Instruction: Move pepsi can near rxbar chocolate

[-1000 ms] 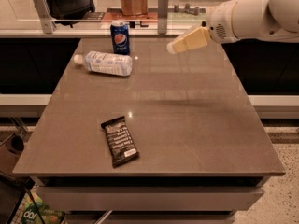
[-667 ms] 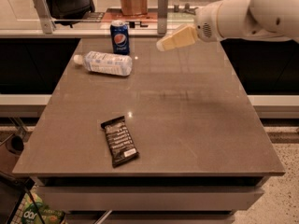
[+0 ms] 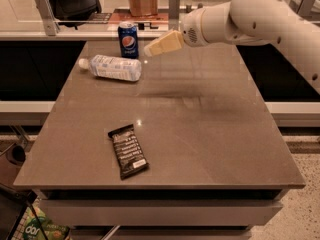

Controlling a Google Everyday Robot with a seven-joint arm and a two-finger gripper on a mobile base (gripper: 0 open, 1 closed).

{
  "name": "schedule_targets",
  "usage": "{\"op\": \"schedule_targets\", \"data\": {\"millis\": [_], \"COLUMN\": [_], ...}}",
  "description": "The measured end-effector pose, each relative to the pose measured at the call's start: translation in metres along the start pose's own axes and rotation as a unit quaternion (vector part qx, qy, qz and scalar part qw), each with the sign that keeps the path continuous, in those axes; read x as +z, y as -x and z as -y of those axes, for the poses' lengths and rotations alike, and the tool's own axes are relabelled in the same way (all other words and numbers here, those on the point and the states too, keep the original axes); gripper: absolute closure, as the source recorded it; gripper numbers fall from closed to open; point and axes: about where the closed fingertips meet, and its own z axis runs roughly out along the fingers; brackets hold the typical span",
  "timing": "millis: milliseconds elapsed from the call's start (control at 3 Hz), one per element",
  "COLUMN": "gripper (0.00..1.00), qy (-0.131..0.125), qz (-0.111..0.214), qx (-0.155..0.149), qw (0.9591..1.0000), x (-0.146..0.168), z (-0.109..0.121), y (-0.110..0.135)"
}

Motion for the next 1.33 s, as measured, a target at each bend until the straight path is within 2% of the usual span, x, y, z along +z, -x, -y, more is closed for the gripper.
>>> {"op": "schedule_targets", "data": {"millis": [667, 1333], "gripper": [0.00, 0.00], "qy": [0.034, 0.046], "qz": [0.057, 0.108], "qx": [0.011, 0.021], "qw": [0.9977, 0.9928], "x": [0.067, 0.114], "z": [-0.005, -0.005], "y": [0.007, 0.020]}}
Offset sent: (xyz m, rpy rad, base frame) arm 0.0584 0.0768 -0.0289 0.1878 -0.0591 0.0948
